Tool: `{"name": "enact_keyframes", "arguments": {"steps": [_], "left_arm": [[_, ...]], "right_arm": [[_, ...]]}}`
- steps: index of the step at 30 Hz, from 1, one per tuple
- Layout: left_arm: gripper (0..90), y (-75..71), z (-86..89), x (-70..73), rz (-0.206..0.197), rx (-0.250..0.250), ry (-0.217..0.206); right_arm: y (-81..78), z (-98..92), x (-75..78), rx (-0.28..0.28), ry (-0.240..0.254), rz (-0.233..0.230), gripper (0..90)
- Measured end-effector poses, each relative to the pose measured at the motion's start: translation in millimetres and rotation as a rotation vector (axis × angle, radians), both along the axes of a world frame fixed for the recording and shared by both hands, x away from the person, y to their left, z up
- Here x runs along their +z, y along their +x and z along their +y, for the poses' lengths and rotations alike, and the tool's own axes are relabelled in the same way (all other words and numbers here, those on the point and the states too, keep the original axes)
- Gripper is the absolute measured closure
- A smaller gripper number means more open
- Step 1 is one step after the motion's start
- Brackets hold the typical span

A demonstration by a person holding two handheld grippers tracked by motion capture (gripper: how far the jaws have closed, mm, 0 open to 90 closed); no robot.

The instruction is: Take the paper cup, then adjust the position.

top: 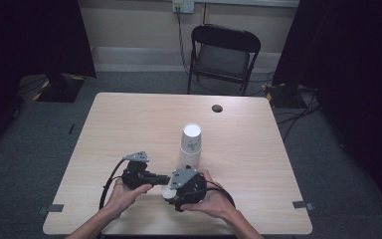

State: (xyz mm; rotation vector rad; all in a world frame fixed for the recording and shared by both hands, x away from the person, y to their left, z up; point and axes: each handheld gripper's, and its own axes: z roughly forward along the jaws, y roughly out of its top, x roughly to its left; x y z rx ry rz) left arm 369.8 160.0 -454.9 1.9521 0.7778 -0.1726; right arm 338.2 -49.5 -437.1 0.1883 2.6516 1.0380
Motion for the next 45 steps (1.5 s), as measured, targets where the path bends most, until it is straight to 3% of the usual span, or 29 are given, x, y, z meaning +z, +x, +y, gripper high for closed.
{"name": "enact_keyframes", "arguments": {"steps": [8, 20, 25, 29, 33, 38, 40, 45], "left_arm": [[88.8, 0.7, -0.1, -0.6, 0.008, -0.001, 0.000], [84.5, -0.7, 4.1, 4.1, -0.056, 0.008, -0.019], [74.3, -0.6, 6.1, 8.0, -0.107, 0.015, -0.023], [58.2, -1.0, 7.5, 9.5, -0.143, 0.053, -0.023], [51.2, -0.9, 8.9, 11.4, -0.159, 0.060, -0.035], [48.6, -2.4, 10.5, 13.1, -0.187, 0.071, -0.031], [47.1, -3.8, 11.9, 13.1, -0.201, 0.074, -0.010], [45.0, -5.9, 15.9, 14.0, -0.225, 0.100, 0.009]], "right_arm": [[-2.9, 0.7, -2.4, 0.012, -0.029, -0.033, 21.8], [-0.4, -3.5, 2.1, -0.003, 0.030, -0.017, 26.1], [3.8, -6.8, 2.5, -0.024, 0.049, -0.003, 26.4], [8.0, -14.1, 2.4, -0.075, 0.077, 0.020, 26.1], [9.9, -25.7, 0.7, -0.128, 0.111, 0.032, 26.2], [9.9, -42.6, -2.1, -0.194, 0.125, 0.034, 26.2], [10.0, -50.6, -2.8, -0.246, 0.127, 0.040, 26.1], [10.2, -65.3, -1.5, -0.298, 0.178, 0.053, 26.2]]}}
